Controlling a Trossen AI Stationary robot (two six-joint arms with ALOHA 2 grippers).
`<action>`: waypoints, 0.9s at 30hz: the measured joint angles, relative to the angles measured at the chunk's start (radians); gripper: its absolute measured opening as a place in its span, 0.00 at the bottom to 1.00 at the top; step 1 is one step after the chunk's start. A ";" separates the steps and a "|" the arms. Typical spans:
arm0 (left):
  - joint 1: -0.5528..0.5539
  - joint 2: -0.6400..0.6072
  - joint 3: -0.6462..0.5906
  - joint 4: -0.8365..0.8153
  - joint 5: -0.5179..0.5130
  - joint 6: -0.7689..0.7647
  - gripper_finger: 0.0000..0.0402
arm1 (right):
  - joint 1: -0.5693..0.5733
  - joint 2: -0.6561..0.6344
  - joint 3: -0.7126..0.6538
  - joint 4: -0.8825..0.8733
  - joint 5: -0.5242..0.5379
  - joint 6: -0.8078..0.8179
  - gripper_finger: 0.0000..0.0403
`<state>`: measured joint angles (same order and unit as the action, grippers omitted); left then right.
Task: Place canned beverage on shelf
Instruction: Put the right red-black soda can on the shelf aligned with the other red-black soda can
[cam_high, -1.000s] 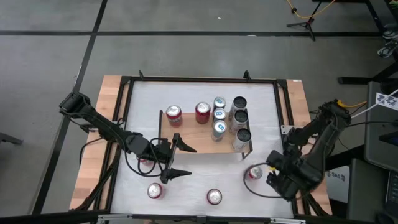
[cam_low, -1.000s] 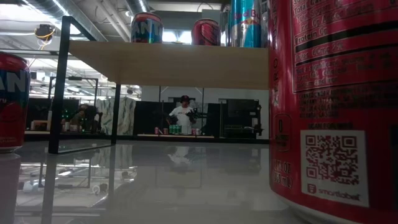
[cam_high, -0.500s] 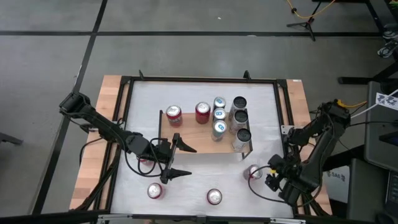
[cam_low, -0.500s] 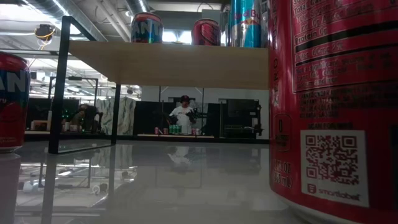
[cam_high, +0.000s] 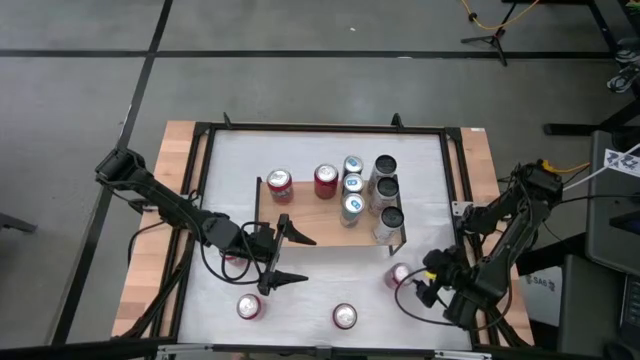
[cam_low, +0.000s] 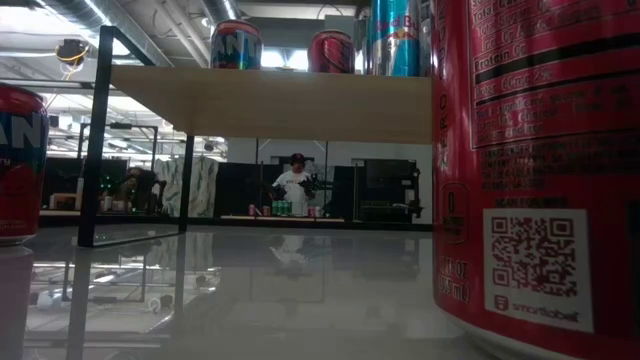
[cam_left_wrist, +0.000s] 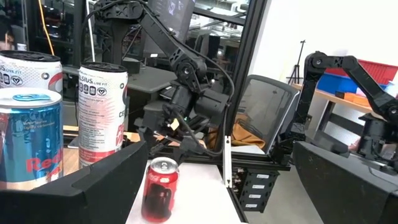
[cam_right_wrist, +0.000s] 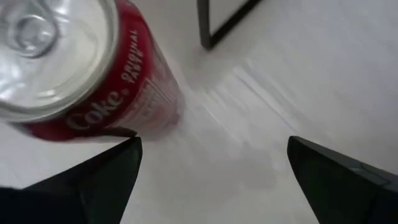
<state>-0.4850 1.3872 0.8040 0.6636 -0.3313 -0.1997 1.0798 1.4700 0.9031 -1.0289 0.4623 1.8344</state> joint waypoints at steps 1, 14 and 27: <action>0.000 0.000 0.000 0.000 0.000 0.000 0.99 | 0.000 0.000 0.000 0.008 0.018 0.000 0.97; 0.000 0.000 0.000 0.000 0.000 0.000 0.99 | 0.000 0.063 0.000 0.088 0.144 0.001 0.97; 0.000 0.000 0.000 0.000 0.000 0.000 0.99 | -0.013 0.103 0.000 0.061 0.037 0.017 0.97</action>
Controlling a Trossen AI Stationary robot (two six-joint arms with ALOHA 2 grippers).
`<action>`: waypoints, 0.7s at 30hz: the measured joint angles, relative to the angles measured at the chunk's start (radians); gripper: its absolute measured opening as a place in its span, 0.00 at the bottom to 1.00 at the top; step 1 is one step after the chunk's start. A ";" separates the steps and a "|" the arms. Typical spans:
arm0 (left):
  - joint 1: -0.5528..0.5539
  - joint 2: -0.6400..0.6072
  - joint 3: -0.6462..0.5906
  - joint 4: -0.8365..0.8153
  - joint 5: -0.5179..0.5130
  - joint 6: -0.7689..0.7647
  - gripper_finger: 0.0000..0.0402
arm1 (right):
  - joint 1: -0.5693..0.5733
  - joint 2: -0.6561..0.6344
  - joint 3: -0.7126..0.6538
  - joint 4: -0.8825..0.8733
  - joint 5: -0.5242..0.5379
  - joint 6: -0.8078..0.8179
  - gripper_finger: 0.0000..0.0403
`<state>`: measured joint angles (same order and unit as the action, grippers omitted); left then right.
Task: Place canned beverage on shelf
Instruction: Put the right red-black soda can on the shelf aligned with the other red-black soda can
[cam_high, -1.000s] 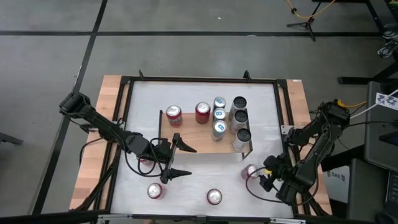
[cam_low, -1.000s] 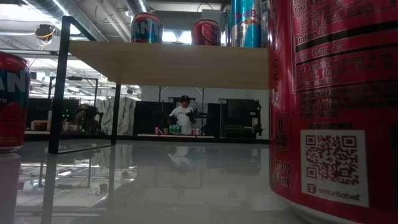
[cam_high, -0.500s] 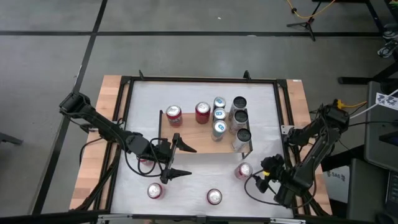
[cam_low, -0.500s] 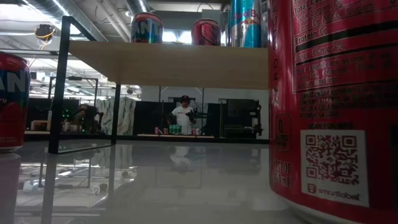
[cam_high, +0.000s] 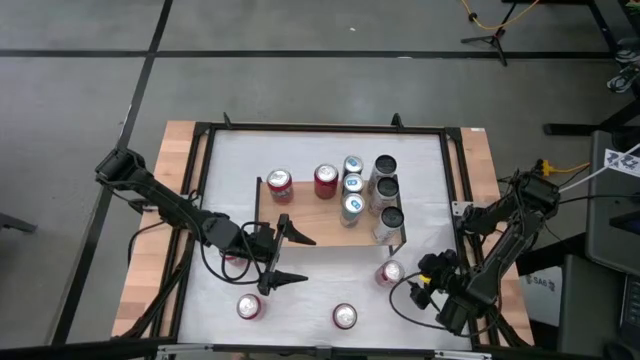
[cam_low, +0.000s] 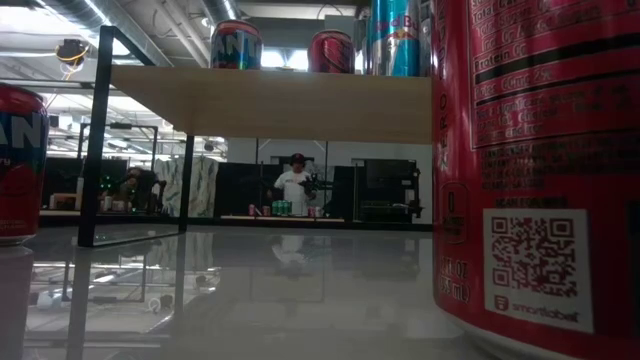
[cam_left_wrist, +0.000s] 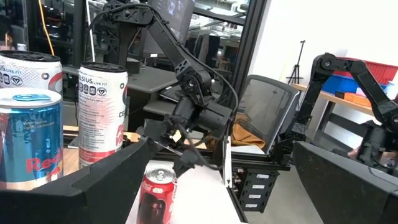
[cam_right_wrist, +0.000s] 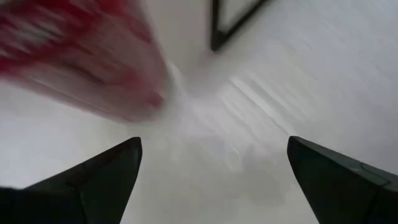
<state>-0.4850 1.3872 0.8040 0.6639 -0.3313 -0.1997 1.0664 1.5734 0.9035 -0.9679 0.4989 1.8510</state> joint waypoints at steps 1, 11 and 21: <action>0.000 0.000 0.000 0.000 0.000 0.000 0.99 | 0.000 0.000 0.000 -0.024 -0.023 0.016 0.97; 0.000 0.000 0.000 0.000 0.000 0.000 0.99 | 0.000 0.000 0.000 -0.066 0.029 0.063 0.97; 0.000 0.000 0.000 0.000 0.000 0.000 0.99 | -0.081 0.000 0.000 -0.070 0.097 0.012 0.97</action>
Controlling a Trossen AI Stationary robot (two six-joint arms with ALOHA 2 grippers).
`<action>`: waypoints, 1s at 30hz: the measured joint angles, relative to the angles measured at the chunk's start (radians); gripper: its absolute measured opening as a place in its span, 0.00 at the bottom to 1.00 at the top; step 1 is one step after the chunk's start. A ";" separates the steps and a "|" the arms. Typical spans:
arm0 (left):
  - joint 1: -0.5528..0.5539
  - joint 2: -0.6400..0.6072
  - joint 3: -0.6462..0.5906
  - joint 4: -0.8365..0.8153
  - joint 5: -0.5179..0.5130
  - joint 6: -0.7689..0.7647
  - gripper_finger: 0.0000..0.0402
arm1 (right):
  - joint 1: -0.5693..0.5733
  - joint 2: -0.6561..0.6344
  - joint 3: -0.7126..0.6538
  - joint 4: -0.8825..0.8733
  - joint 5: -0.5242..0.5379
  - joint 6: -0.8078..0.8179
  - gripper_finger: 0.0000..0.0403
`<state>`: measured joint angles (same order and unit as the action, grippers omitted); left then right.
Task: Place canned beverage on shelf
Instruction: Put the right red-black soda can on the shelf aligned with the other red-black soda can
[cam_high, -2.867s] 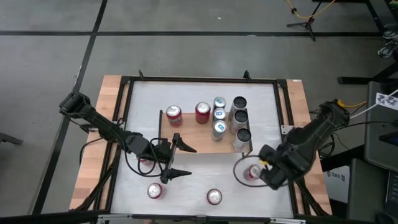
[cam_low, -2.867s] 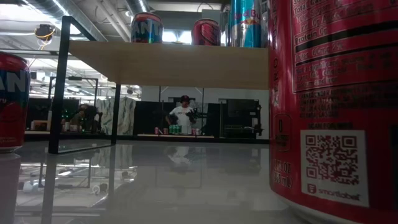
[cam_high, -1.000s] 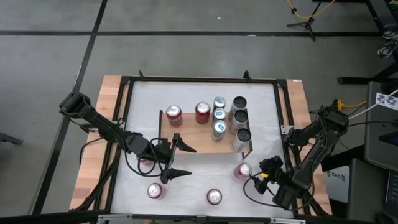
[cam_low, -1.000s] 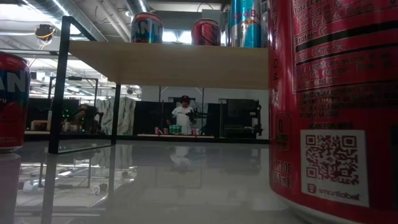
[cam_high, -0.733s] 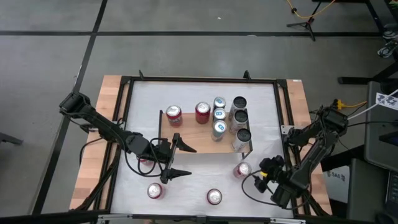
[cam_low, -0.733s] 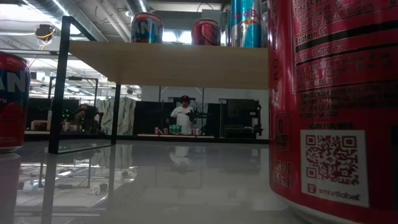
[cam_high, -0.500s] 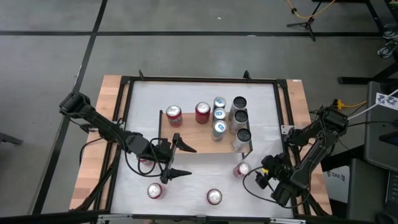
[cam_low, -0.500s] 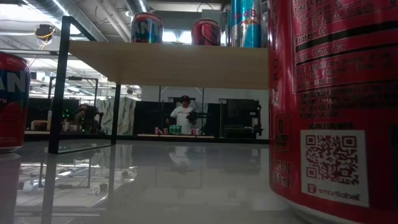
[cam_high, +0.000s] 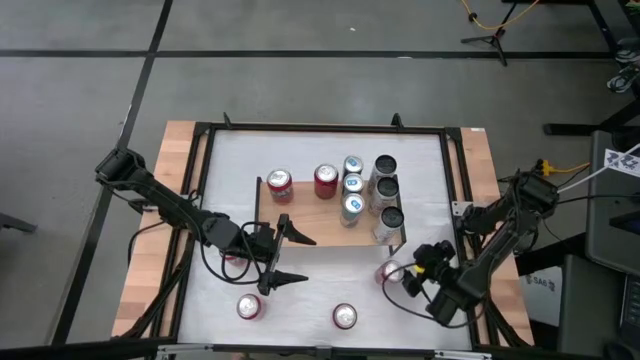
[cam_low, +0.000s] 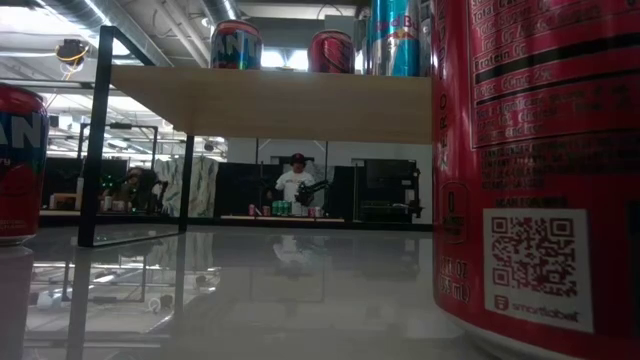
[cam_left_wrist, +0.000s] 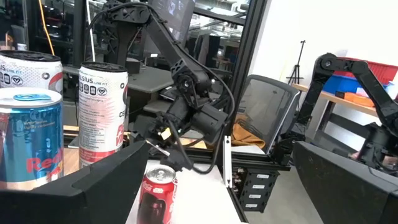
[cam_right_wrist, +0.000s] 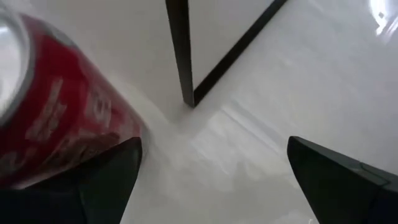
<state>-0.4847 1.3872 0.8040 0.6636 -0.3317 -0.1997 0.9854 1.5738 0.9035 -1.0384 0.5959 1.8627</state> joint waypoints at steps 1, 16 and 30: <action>0.000 0.000 0.000 0.000 0.000 0.000 0.99 | -0.015 0.000 0.000 0.003 0.000 -0.019 0.97; 0.000 0.000 0.000 0.000 0.000 0.000 0.99 | -0.131 0.001 0.000 0.199 0.059 -0.250 0.97; 0.000 0.000 0.000 0.000 0.000 0.000 0.99 | -0.164 0.094 0.000 0.370 0.115 -0.327 0.97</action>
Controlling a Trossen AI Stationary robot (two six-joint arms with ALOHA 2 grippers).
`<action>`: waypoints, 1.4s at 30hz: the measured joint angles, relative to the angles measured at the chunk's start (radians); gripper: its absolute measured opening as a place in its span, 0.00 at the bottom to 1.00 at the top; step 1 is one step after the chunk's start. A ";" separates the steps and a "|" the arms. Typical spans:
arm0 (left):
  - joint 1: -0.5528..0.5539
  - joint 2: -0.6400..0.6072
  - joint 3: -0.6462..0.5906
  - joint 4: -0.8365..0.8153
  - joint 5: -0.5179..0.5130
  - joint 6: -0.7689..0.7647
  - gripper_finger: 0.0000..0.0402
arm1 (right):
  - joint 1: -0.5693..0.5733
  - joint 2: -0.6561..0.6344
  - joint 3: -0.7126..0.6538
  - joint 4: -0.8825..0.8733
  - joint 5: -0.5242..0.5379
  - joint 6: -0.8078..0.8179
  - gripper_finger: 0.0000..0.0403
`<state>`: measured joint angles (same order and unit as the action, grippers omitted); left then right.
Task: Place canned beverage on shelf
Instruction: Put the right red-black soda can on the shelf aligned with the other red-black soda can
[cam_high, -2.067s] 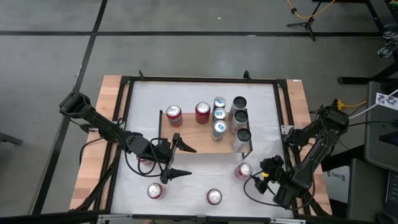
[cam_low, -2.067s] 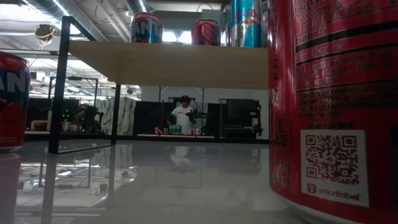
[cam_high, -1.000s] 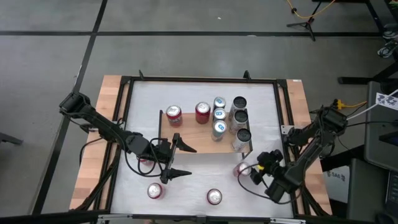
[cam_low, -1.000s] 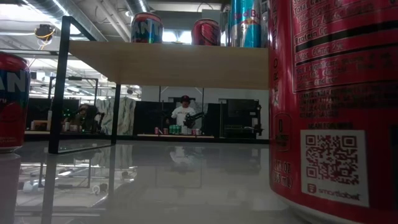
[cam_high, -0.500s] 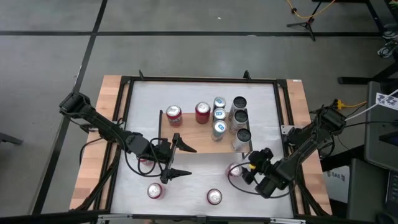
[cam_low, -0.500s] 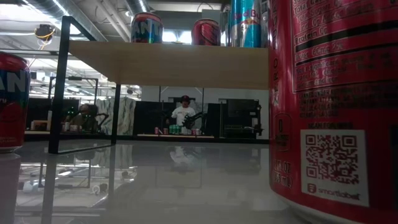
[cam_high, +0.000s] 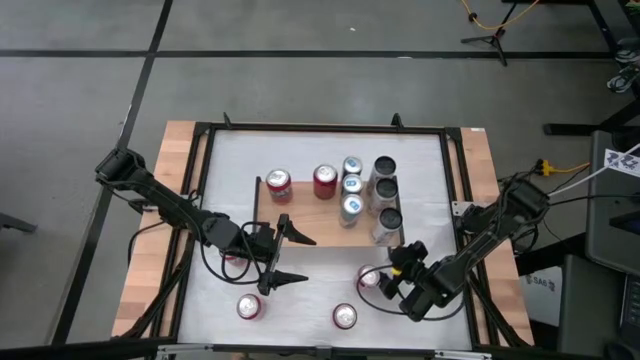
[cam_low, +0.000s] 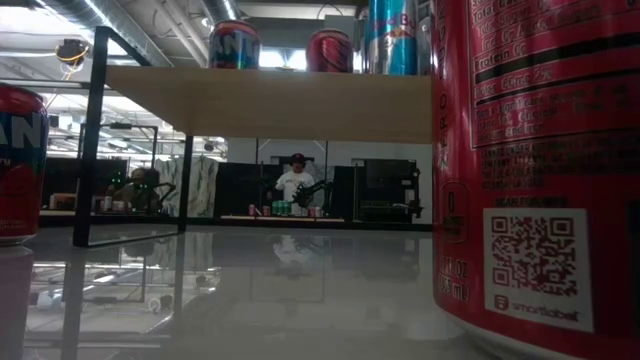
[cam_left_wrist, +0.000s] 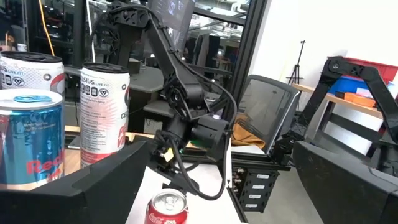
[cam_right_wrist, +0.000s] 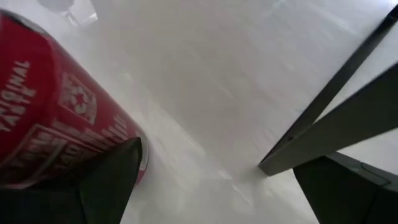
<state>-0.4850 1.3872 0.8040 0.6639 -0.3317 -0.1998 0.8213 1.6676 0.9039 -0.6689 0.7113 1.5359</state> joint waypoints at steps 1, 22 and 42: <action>0.000 0.000 0.000 0.000 0.000 0.000 0.99 | -0.002 0.007 0.000 0.010 0.004 0.000 0.97; 0.000 0.000 0.000 0.002 -0.002 0.000 0.99 | -0.023 0.037 0.000 0.041 -0.022 -0.002 0.97; 0.028 0.280 0.460 -0.395 -0.038 0.043 0.99 | 0.000 -0.161 0.001 -0.108 -0.188 -0.018 0.97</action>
<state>-0.4566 1.6677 1.2642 0.2693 -0.3696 -0.1567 0.8214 1.5065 0.9047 -0.7765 0.5237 1.5177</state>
